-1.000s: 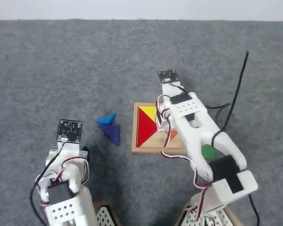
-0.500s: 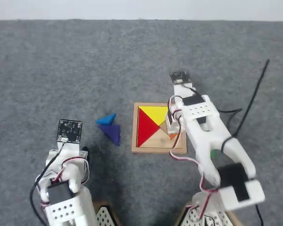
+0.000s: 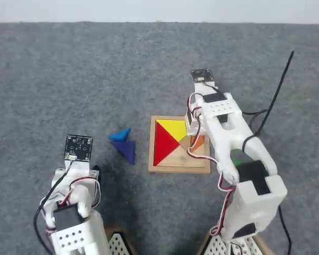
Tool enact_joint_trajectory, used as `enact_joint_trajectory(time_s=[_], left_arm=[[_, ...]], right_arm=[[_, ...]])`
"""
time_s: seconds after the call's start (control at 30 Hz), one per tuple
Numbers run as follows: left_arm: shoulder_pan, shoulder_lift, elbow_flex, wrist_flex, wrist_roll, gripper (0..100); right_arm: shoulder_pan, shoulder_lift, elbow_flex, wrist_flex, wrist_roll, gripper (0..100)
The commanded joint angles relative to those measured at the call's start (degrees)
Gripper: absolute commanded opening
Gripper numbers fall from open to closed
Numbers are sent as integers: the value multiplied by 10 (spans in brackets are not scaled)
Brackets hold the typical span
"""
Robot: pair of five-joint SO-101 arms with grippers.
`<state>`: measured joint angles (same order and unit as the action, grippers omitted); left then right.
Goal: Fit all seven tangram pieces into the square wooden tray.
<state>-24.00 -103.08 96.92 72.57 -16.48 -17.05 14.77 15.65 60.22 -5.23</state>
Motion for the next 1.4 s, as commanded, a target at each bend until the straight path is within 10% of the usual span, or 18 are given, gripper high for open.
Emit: enact_joint_trajectory(time_s=[0.0, 0.43, 0.67, 1.37], left_arm=[[0, -11, -4, 3, -9, 190], [0, -11, -4, 3, -9, 190], [0, -11, -4, 3, -9, 190], [0, -11, -4, 3, -9, 190]], right_arm=[[10, -45, -10, 7, 7, 335], [35, -366, 248, 31, 8, 335], [116, -371, 308, 28, 158, 335], [114, -272, 350, -33, 97, 336]])
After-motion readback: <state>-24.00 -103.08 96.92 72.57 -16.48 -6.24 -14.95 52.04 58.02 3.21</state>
